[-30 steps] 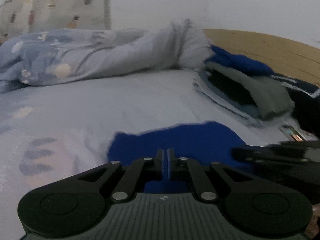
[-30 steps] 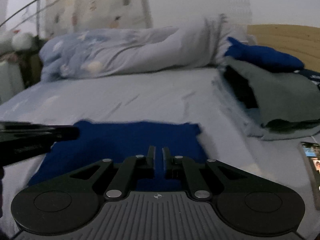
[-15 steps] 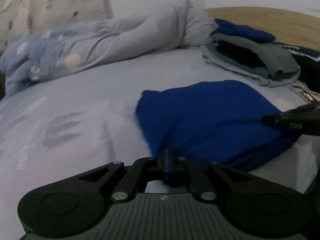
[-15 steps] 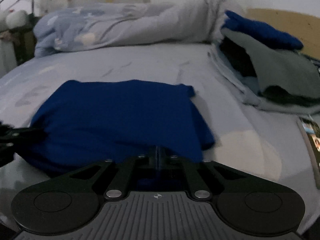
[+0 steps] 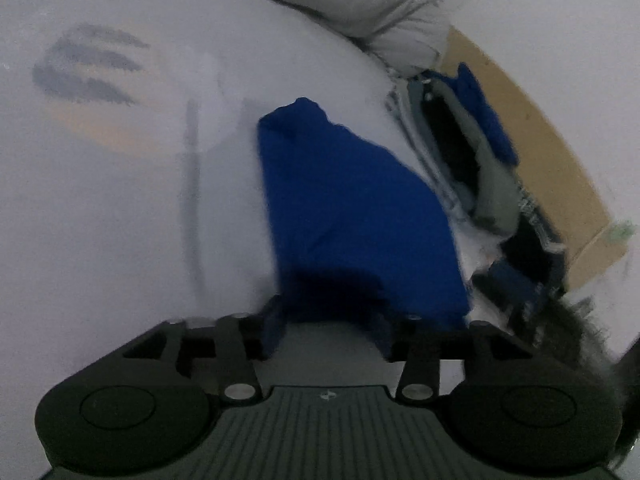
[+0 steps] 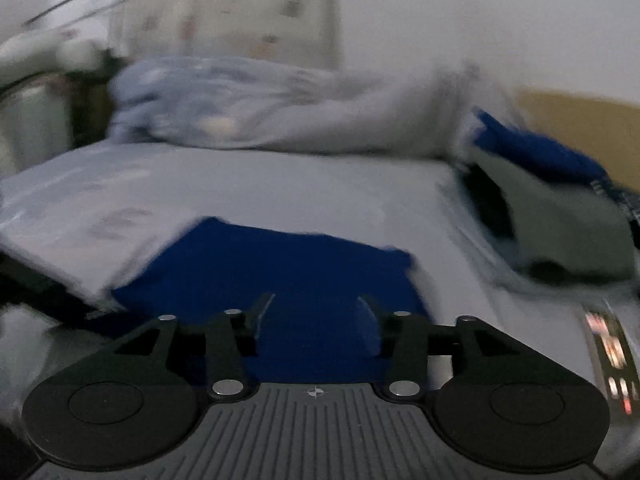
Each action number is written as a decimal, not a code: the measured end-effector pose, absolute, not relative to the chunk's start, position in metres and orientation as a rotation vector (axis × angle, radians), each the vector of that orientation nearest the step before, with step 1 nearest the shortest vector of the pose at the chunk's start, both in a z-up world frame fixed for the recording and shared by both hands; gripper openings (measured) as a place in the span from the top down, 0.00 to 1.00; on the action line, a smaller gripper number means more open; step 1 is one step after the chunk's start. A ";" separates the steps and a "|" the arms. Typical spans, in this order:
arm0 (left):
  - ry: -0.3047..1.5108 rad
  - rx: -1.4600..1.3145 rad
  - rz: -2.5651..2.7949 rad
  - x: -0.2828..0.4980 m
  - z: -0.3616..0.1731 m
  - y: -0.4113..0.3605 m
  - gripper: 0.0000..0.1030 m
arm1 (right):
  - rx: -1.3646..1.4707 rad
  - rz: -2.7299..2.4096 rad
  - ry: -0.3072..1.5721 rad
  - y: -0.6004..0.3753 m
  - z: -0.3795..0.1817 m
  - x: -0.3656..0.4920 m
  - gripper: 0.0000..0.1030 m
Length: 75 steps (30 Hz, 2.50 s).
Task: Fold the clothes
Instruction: 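Grasp the folded shirt bundle with both grippers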
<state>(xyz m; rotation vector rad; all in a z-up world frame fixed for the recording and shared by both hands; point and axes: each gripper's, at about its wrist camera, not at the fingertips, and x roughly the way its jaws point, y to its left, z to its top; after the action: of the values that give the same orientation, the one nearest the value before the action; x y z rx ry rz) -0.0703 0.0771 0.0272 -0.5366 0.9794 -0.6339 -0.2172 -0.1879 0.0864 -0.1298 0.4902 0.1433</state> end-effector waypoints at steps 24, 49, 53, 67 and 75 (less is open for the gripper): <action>1.114 -0.793 -0.724 -0.028 0.003 0.081 0.66 | -0.717 0.328 0.353 -0.058 0.042 -0.223 0.14; 1.047 -0.984 -0.674 -0.008 0.011 0.082 0.18 | -0.658 0.226 0.343 -0.069 0.054 -0.197 0.80; 1.055 -0.943 -0.683 0.003 0.014 0.060 0.39 | -0.666 0.237 0.333 -0.068 0.056 -0.202 0.80; 1.101 -0.917 -0.634 0.009 0.024 0.057 0.69 | -0.773 0.121 0.265 -0.083 0.035 -0.238 0.21; 1.094 -0.970 -0.664 0.008 0.027 0.063 0.73 | -0.827 0.052 0.245 -0.093 0.013 -0.231 0.21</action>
<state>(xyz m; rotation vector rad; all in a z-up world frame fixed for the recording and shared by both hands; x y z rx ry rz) 0.0085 0.0633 0.0270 -0.9702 1.0943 -0.6641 -0.2312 -0.0930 0.0126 -0.8265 0.2446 0.0516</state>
